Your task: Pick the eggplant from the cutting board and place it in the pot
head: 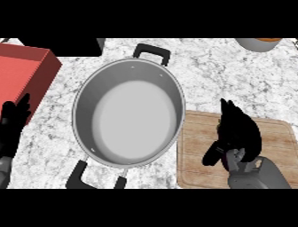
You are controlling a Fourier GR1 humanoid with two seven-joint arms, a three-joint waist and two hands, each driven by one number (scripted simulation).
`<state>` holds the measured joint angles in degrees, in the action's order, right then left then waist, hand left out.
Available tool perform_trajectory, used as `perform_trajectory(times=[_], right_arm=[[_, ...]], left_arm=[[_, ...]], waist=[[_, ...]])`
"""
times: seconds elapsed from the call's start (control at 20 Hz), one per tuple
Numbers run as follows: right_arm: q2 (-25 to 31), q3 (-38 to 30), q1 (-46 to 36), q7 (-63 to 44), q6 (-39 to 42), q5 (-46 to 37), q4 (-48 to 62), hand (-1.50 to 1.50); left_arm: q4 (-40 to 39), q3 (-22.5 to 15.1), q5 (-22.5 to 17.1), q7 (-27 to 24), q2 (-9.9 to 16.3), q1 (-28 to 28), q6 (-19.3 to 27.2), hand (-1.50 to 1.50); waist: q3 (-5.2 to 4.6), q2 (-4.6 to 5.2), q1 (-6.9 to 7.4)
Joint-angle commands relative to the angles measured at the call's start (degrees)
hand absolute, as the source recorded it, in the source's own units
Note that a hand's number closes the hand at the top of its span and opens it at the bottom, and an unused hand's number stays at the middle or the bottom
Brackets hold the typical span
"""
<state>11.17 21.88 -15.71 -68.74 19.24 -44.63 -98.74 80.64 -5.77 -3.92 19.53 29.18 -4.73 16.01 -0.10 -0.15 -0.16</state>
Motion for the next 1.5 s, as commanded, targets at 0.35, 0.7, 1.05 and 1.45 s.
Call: perform_trajectory(times=[0.35, 0.7, 1.05, 1.45], right_arm=[[-4.38, -2.82, -1.29, -9.03, 6.92, -6.28, 3.64, -1.5], [-6.47, -6.54, 2.57, -7.56, 10.6, -6.73, 2.69, -1.5], [-10.96, -8.66, 2.45, -3.95, 5.98, -11.5, 9.1, -1.5], [-8.58, -13.56, 4.39, 2.79, 7.83, -11.87, 8.48, -1.5]], left_arm=[[-0.39, 0.79, 1.4, 1.71, -0.8, -2.54, -0.8, 0.0], [-0.34, 1.49, 2.1, 2.71, -1.23, -2.62, -1.1, 0.0], [1.61, 3.07, 1.54, 3.93, -1.1, -1.16, -3.58, 0.0], [1.2, 4.73, 4.28, 2.52, -2.78, -1.86, -3.62, 0.0]], waist=[[0.05, 0.14, 0.22], [0.06, 0.06, -0.21], [0.09, 0.14, 0.3], [0.1, 0.11, 0.09]])
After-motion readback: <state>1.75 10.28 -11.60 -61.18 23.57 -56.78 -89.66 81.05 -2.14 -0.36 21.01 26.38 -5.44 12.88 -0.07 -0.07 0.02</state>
